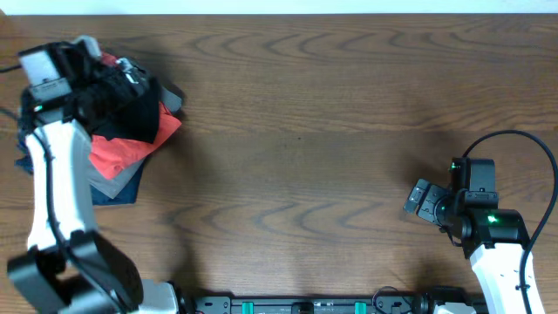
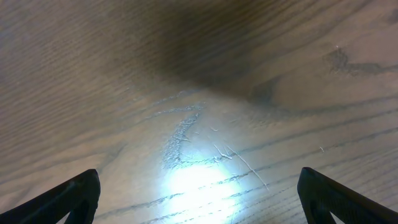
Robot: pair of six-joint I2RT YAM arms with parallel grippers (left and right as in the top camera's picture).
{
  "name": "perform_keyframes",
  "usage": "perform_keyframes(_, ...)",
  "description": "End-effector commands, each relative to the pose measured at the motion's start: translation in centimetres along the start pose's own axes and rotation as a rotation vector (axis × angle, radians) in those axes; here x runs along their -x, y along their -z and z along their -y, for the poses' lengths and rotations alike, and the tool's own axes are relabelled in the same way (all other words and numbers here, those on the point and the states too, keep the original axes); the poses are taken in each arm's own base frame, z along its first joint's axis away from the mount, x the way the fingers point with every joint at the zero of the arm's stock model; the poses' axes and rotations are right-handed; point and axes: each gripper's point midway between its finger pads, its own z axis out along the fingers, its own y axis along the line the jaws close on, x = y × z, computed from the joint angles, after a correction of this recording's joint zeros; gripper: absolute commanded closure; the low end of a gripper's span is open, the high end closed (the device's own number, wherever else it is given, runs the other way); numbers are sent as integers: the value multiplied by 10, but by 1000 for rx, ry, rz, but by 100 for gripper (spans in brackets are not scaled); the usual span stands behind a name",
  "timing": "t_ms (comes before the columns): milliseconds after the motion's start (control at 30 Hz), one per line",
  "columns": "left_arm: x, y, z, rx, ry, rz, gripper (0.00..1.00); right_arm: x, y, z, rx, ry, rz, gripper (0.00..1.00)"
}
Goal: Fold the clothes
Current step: 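Carry the black bundle left and place it atop the shirt stack, then open the left gripper and pull it back from the stack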
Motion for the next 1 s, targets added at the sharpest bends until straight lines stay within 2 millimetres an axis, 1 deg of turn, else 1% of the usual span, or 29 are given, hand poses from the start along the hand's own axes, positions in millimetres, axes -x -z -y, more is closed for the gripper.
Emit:
perform_keyframes(0,-13,-28,-18,6,6,-58,9,8,5,3,-9,-30,29,1)
perform_keyframes(67,-7,-44,-26,4,-3,-37,9,9,5,3,-7,-31,33,1)
perform_keyframes(167,12,-69,-34,-15,-39,37,8,11,5,2,-4,-31,39,1)
perform_keyframes(233,20,-81,-38,-21,-52,71,3,10,5,2,-6,-31,35,1)
perform_keyframes(300,22,-90,-45,-16,-56,84,2,9,5,3,-8,-30,30,1)
perform_keyframes(367,21,-95,-51,-13,-33,83,2,8,5,3,-9,-26,29,1)
perform_keyframes(433,20,-95,-55,-9,-12,79,2,8,5,3,-9,-26,30,1)
perform_keyframes(533,26,-87,-55,-18,-1,93,1,9,5,3,-8,-27,34,1)
perform_keyframes(567,29,-82,-51,-40,-1,101,2,10,5,3,-10,-27,35,1)
perform_keyframes(667,42,-61,-23,-146,-34,128,2,10,5,2,-7,-27,38,1)
perform_keyframes(733,48,-45,-8,-166,-54,147,2,13,5,1,-2,-28,47,1)
perform_keyframes(800,50,-28,11,-181,-80,161,2,16,5,-2,12,-25,61,1)
perform_keyframes(833,48,-20,22,-180,-96,163,2,19,5,-3,18,-26,69,1)
perform_keyframes(900,40,-10,37,-164,-111,148,2,21,4,-7,33,-26,74,1)
perform_keyframes(967,24,-3,55,-151,-150,106,2,21,0,-13,62,-24,57,1)
